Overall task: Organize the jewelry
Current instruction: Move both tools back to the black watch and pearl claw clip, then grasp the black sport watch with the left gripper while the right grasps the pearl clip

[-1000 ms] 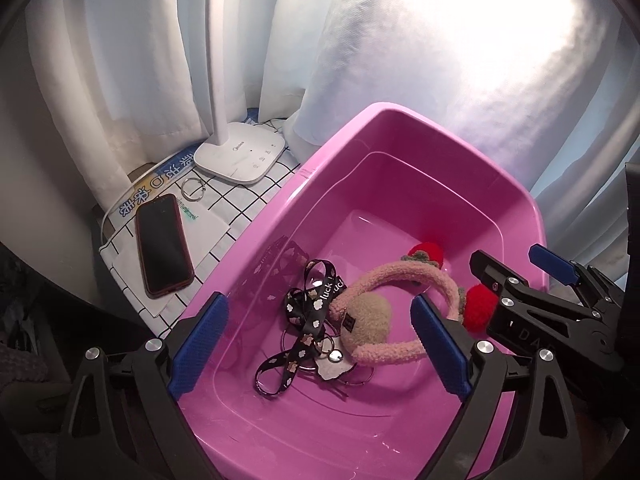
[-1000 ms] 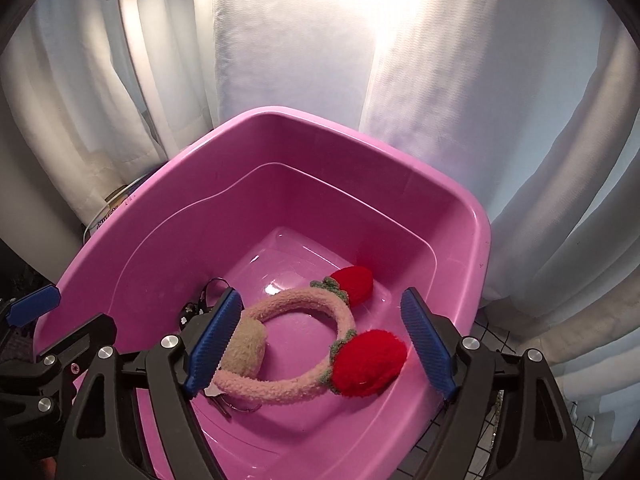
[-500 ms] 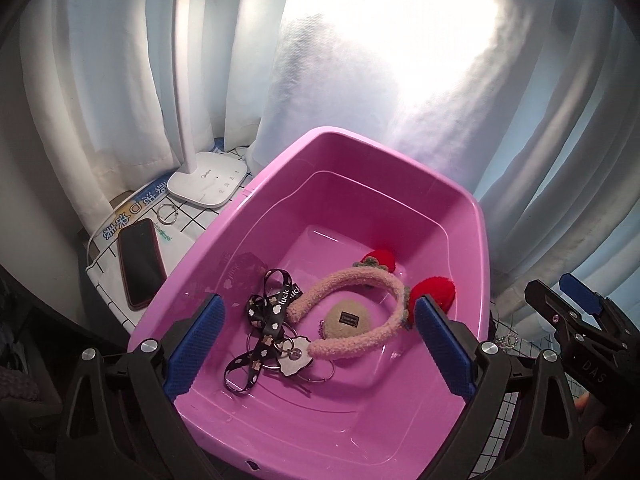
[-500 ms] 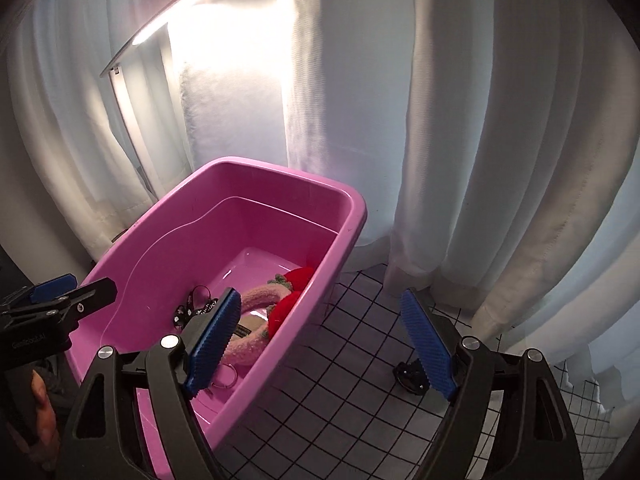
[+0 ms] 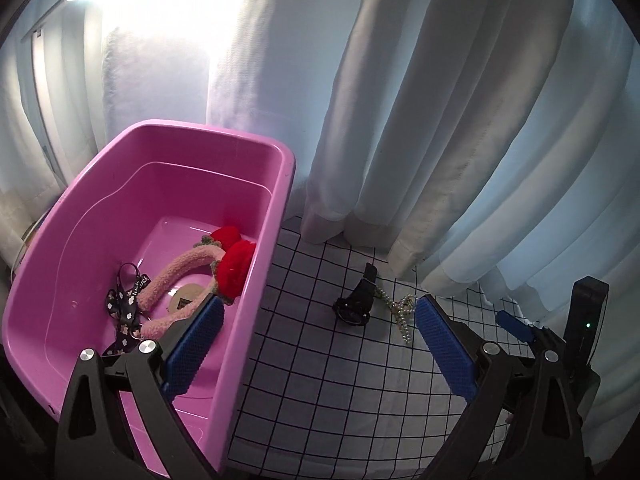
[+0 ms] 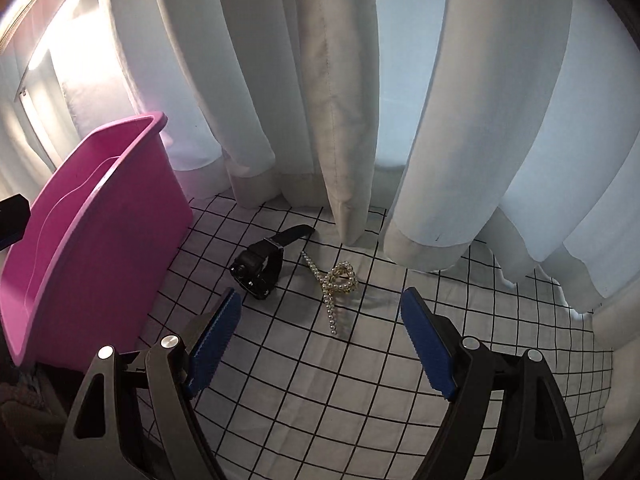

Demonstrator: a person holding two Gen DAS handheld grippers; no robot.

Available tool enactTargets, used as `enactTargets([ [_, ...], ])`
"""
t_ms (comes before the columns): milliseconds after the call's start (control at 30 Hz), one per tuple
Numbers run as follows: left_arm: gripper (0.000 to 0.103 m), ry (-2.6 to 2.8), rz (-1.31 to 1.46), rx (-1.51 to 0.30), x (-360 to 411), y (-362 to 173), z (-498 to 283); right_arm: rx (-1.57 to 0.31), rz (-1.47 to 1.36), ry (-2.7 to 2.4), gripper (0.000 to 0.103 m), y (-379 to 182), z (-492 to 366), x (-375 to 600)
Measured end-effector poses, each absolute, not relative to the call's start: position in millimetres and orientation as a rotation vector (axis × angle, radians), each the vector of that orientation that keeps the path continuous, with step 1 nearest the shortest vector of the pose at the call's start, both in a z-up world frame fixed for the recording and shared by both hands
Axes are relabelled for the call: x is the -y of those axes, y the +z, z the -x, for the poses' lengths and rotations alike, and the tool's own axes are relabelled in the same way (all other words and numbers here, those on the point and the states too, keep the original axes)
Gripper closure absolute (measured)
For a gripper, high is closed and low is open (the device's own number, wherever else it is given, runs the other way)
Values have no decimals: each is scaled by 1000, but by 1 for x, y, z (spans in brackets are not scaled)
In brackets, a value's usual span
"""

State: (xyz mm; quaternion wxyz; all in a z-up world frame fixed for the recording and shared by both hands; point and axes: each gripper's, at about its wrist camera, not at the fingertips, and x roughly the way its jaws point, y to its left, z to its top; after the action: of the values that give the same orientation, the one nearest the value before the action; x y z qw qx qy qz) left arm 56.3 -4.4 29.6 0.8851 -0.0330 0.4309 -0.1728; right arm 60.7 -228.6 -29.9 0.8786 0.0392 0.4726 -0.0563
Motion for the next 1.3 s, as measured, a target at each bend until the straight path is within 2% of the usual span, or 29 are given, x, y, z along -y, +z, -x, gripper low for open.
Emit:
enactTargets([
  [300, 8, -349, 58, -963, 52, -18, -57, -1107, -86, -69, 25, -118, -98, 240],
  [667, 8, -277, 24, -1013, 86, -72, -72, -1149, -66, -98, 25, -174, -138, 259],
  [967, 8, -249, -11, -1042, 115, -117, -101, -1124, -133, -106, 25, -179, -139, 297],
  [1300, 8, -228, -72, -1096, 133, -165, -147, -1089, -62, -79, 25, -182, -145, 303],
])
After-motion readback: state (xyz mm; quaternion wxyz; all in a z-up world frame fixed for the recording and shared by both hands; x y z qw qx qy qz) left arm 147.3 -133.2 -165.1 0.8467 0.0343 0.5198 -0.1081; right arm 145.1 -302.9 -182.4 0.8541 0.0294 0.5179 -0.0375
